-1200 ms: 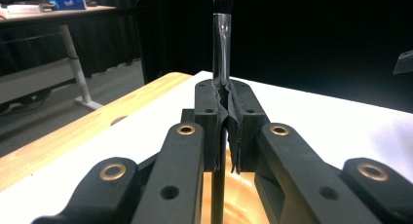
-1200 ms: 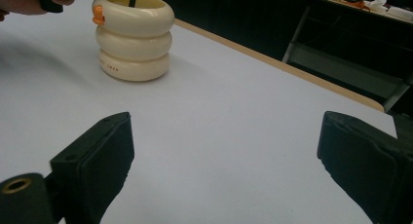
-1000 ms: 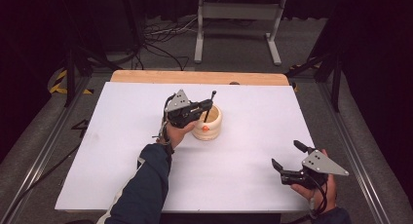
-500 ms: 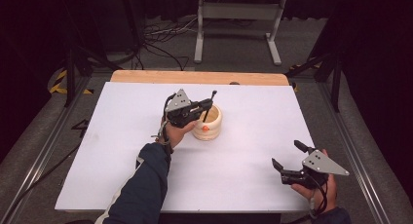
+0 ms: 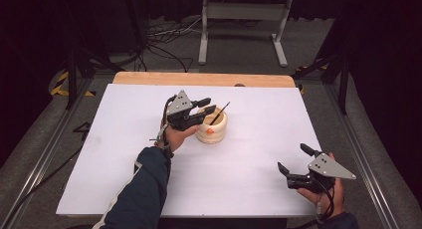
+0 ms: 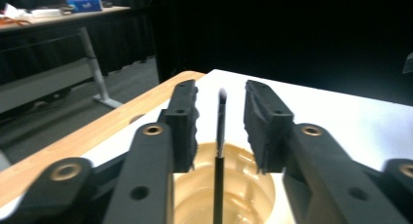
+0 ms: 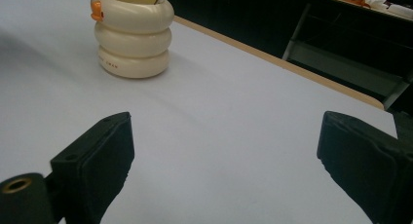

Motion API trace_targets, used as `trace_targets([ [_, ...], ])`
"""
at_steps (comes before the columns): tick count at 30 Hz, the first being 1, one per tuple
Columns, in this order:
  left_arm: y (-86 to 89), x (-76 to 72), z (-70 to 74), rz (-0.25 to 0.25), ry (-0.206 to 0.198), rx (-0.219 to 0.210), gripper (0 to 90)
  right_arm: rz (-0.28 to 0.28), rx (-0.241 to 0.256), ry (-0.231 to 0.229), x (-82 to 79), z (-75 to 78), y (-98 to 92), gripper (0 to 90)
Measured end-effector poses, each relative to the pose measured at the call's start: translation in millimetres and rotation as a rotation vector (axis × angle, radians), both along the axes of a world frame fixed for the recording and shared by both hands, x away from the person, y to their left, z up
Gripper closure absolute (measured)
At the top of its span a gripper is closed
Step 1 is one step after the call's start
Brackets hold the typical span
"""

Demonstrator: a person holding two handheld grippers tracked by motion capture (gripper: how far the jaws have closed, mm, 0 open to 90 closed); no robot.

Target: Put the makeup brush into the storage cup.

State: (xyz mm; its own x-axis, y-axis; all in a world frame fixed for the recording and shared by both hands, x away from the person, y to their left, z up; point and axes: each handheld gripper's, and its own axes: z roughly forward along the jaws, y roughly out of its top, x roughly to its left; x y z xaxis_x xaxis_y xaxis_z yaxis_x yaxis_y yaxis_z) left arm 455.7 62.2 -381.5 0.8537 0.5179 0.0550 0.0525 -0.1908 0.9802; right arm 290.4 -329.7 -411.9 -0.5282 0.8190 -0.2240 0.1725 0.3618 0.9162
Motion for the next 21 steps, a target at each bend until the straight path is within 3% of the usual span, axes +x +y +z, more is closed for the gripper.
trace_targets([
  [4,1.3,-4.6,5.6,0.037,-0.021,0.034,56.6,0.0,0.0,-0.002,-0.5,0.6,-0.1,6.8],
  [10,1.5,-10.1,9.5,0.103,-0.051,0.08,38.3,-0.003,0.002,-0.002,-0.5,0.8,-0.3,6.8],
  [13,4.3,-12.1,10.2,0.141,-0.06,0.08,29.2,-0.001,0.0,-0.002,-0.6,0.7,0.0,6.8],
  [18,9.7,-15.2,9.2,0.192,-0.042,0.067,10.6,0.004,-0.002,0.0,-0.5,0.3,1.1,6.8],
  [21,14.2,-16.1,8.4,0.184,-0.034,0.06,5.1,0.002,-0.006,0.003,-0.2,0.1,1.2,6.8],
])
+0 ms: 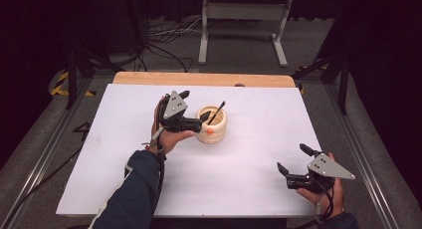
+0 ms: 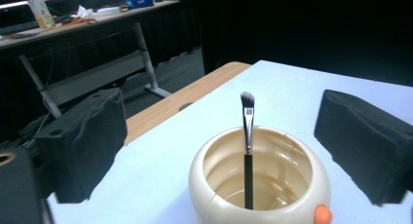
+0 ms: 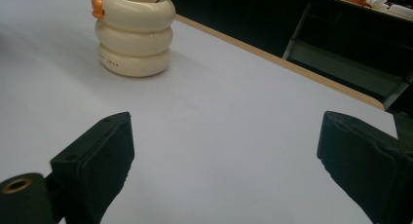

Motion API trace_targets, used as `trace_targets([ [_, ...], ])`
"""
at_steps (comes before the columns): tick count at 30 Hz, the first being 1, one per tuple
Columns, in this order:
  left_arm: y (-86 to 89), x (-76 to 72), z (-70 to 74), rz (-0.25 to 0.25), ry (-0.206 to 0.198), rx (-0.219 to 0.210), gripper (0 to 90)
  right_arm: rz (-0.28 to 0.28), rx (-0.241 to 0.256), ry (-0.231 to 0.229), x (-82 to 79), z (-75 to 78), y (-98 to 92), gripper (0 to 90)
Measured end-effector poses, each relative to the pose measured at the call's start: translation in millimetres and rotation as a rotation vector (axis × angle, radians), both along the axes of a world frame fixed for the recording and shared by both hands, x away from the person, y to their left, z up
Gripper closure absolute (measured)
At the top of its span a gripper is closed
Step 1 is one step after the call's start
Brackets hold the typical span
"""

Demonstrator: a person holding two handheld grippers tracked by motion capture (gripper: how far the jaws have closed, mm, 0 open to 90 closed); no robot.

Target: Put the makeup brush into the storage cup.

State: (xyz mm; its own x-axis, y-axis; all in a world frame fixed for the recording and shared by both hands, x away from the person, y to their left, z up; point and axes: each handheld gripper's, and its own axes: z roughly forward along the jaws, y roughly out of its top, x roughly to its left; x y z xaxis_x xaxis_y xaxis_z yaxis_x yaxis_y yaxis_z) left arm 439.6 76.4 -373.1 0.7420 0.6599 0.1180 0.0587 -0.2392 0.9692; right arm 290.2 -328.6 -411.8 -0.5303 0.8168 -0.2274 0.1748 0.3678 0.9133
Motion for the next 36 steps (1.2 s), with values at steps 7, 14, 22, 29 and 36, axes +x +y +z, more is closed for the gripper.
trace_targets([
  [7,6.5,-2.3,1.4,-0.038,-0.015,0.009,2.5,0.0,-0.004,0.0,0.4,-0.7,1.1,6.8],
  [14,10.0,-6.4,4.0,-0.068,-0.037,0.027,1.7,0.0,-0.005,0.001,0.1,-0.7,1.2,6.8],
  [22,15.2,-9.1,5.6,-0.074,-0.045,0.048,1.7,-0.001,-0.008,-0.001,0.1,-0.5,0.7,6.8],
  [29,19.5,-14.6,8.0,-0.079,-0.054,0.086,1.3,-0.004,-0.006,0.0,0.0,-0.4,0.4,6.8],
  [36,22.8,-23.3,10.4,-0.071,-0.066,0.093,1.5,-0.005,-0.012,-0.003,-0.3,0.3,1.1,6.8],
])
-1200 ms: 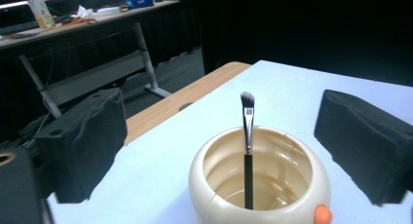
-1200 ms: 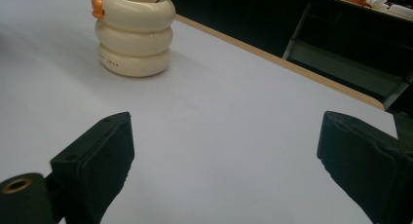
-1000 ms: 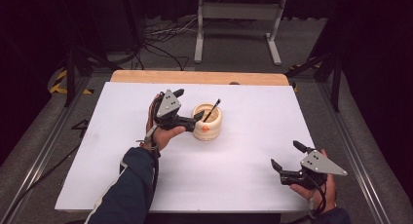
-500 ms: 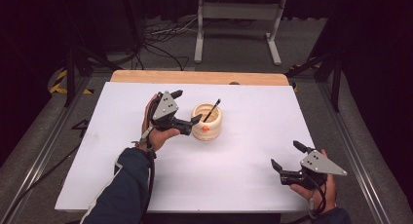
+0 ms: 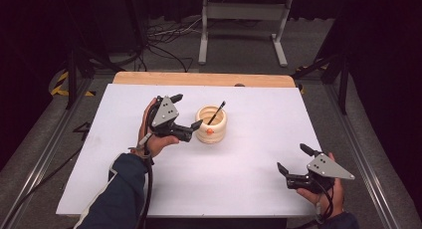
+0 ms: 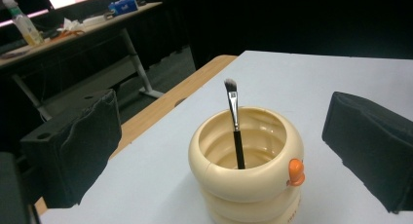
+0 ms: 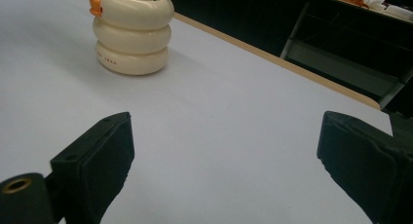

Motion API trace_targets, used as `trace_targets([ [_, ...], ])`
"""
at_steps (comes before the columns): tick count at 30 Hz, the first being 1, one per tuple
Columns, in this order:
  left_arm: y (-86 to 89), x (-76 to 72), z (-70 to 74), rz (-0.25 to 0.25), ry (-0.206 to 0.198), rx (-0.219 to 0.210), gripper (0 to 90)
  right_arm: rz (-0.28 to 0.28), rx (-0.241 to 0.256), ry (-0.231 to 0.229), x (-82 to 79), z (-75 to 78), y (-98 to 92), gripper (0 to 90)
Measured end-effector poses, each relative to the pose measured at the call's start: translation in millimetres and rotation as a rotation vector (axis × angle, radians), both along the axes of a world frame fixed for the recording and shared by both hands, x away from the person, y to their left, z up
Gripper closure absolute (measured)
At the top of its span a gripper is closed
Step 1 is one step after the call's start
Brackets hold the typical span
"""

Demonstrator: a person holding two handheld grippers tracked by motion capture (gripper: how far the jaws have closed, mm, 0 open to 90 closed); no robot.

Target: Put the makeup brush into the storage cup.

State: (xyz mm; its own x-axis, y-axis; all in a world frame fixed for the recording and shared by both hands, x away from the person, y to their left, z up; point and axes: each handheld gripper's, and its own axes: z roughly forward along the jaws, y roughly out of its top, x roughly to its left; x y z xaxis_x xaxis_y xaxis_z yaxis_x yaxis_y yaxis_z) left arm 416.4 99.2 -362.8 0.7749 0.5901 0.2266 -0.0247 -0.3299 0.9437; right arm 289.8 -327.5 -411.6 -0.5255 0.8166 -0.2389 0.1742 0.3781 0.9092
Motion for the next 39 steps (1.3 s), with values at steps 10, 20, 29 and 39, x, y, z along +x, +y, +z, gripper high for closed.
trace_targets([
  [10,6.3,-7.5,-0.8,0.013,-0.003,0.033,1.8,0.0,-0.002,0.002,-0.1,-0.5,0.2,6.8],
  [20,16.3,-15.7,-1.0,0.032,-0.007,0.065,2.6,0.002,-0.006,0.004,-0.2,-0.5,1.1,6.8],
  [29,24.2,-22.7,1.1,0.021,-0.012,0.084,3.1,0.005,-0.008,0.004,-0.2,-0.8,1.9,6.9],
  [39,31.7,-28.3,-2.8,0.019,-0.026,0.116,3.1,0.006,-0.013,0.01,-0.1,-1.3,2.4,6.8],
])
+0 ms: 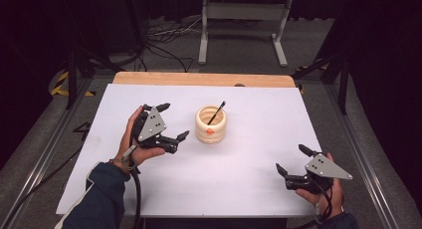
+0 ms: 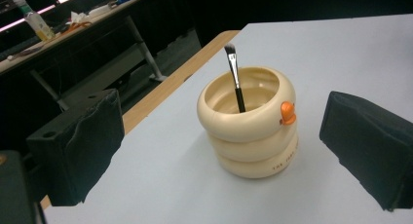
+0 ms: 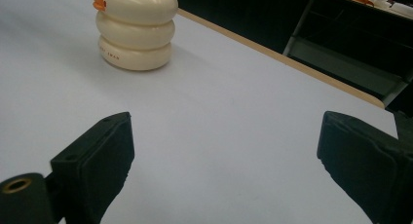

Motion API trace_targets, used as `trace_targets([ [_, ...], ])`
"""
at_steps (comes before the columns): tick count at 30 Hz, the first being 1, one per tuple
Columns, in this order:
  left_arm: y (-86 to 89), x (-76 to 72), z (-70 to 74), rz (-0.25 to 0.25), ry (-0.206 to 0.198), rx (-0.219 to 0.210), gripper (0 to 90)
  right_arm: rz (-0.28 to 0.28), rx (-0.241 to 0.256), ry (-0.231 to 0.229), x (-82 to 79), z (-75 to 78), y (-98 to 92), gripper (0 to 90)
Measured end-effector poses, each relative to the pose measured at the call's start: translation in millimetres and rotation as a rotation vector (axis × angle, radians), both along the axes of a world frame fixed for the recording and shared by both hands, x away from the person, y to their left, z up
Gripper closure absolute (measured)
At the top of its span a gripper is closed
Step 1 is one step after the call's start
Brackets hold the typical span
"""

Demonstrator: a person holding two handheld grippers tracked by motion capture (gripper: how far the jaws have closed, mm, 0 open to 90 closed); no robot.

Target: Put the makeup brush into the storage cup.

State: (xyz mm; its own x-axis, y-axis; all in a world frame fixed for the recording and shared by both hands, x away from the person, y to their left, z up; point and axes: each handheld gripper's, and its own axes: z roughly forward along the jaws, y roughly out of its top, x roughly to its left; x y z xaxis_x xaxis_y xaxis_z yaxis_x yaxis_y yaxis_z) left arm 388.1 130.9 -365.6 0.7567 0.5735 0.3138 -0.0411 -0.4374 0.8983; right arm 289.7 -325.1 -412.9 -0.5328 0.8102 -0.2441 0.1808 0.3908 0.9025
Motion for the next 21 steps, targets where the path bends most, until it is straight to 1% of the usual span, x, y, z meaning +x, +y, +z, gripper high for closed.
trace_targets([
  [1,1.2,-0.8,-1.0,0.002,0.005,0.004,3.1,-0.001,-0.001,0.001,0.0,-0.1,0.0,6.8],
  [2,2.6,-1.0,-1.6,0.0,0.001,0.007,3.1,-0.001,-0.001,0.001,0.0,-0.1,-0.1,6.8],
  [5,4.8,-2.3,-3.5,0.004,0.004,0.004,3.1,0.0,-0.001,-0.001,-0.3,0.2,0.0,6.9],
  [7,7.1,-2.9,-4.2,0.008,0.009,0.009,3.0,0.0,0.0,0.0,-0.2,0.0,-0.1,6.8],
  [9,9.8,-4.1,-5.2,0.014,0.004,0.005,3.1,0.001,-0.003,0.001,-0.1,-0.3,-0.1,6.8],
  [13,14.0,-7.4,-8.0,0.015,-0.002,0.024,3.1,0.001,-0.004,0.001,-0.1,-0.4,0.1,6.9],
  [14,15.4,-8.4,-9.0,0.016,-0.003,0.018,3.1,0.001,-0.006,-0.001,0.0,-0.4,0.1,6.9],
  [20,22.5,-12.5,-11.8,0.022,-0.009,0.022,3.1,0.002,-0.006,-0.001,-0.2,-0.4,0.2,6.9],
  [21,23.8,-13.3,-12.1,0.022,0.001,0.022,3.0,0.0,-0.006,-0.001,-0.1,-0.5,0.2,6.9],
])
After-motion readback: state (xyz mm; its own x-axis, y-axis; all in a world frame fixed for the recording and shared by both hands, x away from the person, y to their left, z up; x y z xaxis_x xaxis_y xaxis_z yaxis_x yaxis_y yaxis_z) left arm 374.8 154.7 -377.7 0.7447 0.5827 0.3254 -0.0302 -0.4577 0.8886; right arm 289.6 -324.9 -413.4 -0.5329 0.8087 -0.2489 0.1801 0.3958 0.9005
